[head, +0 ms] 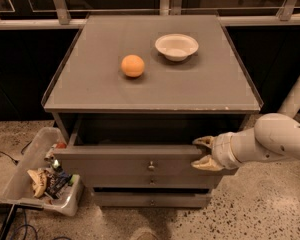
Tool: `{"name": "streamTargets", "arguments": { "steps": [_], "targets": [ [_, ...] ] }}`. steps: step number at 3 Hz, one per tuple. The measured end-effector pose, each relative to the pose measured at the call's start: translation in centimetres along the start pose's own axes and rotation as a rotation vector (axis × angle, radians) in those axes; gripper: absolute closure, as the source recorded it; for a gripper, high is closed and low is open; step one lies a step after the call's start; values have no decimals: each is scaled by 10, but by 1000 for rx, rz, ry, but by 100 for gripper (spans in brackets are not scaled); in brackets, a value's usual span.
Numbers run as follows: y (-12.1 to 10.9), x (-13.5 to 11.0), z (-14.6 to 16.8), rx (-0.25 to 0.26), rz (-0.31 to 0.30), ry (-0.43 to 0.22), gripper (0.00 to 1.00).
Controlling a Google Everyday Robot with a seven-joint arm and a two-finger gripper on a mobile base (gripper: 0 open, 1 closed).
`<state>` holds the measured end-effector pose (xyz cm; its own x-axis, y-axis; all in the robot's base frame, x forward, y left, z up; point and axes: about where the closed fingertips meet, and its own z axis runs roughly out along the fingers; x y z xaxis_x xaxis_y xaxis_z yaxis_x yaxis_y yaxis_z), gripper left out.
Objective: Open top drawer
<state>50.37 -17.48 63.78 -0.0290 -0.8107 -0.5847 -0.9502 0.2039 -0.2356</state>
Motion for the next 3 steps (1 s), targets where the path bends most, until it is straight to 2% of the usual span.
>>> {"name": "streamTargets", "arguments": {
  "steps": [1, 2, 3],
  "targets": [
    [4, 0, -3, -1, 2, -2, 84],
    [3, -2, -6, -1, 2, -2, 100],
    [6, -11, -12, 23, -12, -13, 100]
  ]
}}
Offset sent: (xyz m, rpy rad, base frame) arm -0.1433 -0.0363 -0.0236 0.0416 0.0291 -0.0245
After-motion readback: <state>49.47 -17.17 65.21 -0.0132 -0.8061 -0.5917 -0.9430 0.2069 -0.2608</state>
